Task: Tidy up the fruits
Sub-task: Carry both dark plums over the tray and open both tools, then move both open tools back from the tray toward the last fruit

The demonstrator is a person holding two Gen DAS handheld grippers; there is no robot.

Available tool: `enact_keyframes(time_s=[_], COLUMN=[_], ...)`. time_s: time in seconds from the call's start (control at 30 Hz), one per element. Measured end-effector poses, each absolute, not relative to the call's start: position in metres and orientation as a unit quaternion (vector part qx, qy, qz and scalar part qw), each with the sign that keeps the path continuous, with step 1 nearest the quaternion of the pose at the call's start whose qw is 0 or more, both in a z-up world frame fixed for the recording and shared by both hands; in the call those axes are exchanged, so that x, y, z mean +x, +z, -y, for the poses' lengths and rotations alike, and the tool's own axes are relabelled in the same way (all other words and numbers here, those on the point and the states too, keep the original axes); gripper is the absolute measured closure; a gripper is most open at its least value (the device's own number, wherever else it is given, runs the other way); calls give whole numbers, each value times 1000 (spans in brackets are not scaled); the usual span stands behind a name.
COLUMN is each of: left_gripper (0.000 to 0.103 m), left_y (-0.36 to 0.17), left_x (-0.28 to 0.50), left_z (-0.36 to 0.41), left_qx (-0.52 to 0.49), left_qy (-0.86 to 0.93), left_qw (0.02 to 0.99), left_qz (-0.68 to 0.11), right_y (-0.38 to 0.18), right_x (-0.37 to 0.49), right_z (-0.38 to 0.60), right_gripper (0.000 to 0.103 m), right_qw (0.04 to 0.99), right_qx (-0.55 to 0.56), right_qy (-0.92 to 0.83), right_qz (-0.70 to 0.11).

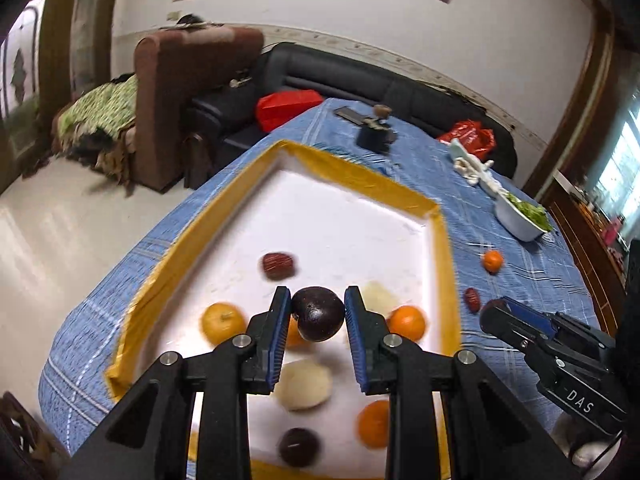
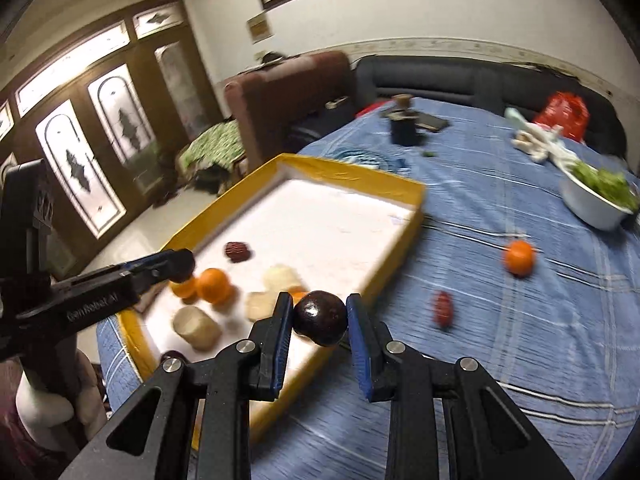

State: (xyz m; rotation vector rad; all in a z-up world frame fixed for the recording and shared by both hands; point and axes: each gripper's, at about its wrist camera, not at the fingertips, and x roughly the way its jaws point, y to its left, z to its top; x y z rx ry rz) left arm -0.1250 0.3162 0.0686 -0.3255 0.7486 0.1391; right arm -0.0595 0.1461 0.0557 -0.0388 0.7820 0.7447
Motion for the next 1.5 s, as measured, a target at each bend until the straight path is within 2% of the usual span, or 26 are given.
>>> enact_keyframes(time_s=[0.47,0.53,0.67,0.7,0.73,0.77,0.83,0.87,1.1,1.17,1.23,1.27,1.5], left_gripper=[74,60,46,40,34,32,30,30,29,26,16,15,13], left_y=[50,50,55,56,58,59,61,62,69,71,76,78,87], left_x=[-137,-138,-142,-142,-144,-144,-146,-146,-148,-147,-147,-146,-144], left_z=[-351,-353,-357,-357,-358,-359,-359,-360,-352,-345,-336,-332,-300], left_qx=[-185,-187,-186,-185,-185,-184,-182,-182,-175,-162,-144,-136,-105], left_qy=[75,75,77,77,76,76,77,77,77,83,94,98,76], left_qw=[908,908,912,912,913,914,915,915,917,919,922,923,926], left_qz=[-369,-366,-358,-357,-355,-354,-352,-352,-351,-350,-348,-347,-356], right_y=[34,33,33,34,35,38,43,45,56,58,57,57,58], right_x=[-43,-43,-42,-42,-42,-42,-44,-45,-53,-54,-56,-58,-67], right_z=[-228,-233,-237,-236,-236,-233,-229,-227,-201,-189,-176,-168,-135], right_gripper=[72,71,71,71,68,65,54,54,54,53,53,53,52], right_qw=[833,832,834,834,834,836,840,843,852,854,856,857,864], right_qx=[-65,-72,-71,-66,-62,-56,-52,-50,-27,-9,10,23,55], right_qy=[367,367,363,364,364,364,363,362,353,348,342,339,323], right_qz=[-409,-410,-410,-410,-410,-407,-399,-396,-385,-386,-388,-387,-383])
